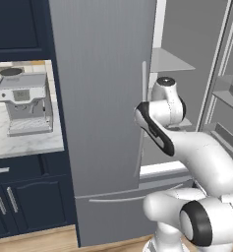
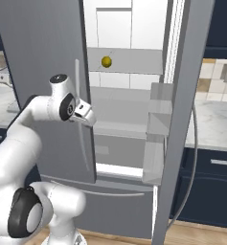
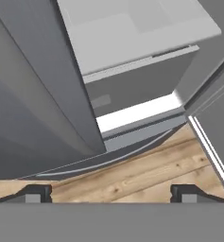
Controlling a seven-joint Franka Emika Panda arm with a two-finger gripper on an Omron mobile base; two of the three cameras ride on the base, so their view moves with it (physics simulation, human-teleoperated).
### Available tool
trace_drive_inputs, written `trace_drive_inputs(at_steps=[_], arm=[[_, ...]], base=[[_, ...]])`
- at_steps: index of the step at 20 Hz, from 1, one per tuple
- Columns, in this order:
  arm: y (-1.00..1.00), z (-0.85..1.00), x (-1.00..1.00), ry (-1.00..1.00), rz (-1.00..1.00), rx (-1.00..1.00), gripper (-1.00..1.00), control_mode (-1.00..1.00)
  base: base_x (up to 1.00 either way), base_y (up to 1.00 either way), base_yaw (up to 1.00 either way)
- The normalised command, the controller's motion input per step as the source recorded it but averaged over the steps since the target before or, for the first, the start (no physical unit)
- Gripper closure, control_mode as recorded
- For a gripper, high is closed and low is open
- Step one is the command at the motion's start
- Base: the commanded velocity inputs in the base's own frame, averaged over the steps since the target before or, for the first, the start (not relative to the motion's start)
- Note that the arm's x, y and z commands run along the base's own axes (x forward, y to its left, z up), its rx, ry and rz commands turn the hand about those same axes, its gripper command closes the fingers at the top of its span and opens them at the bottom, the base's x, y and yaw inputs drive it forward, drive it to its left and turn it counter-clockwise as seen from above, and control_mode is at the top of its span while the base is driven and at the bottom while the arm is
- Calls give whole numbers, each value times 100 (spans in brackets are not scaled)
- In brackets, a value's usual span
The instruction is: Retrieve a lemon from the fridge and place it on the cutting board with the fish.
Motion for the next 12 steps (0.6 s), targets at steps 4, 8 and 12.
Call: trace_drive_inputs(at_steps=[4, 8, 12], arm=[[0, 7, 0, -1, 0, 0, -100, -100], [0, 31, 8, -22, 15, 0, -100, -100], [0, 42, 33, -27, 30, 0, -100, -100]], base=[[0, 0, 0], [0, 0, 0], [0, 0, 0]])
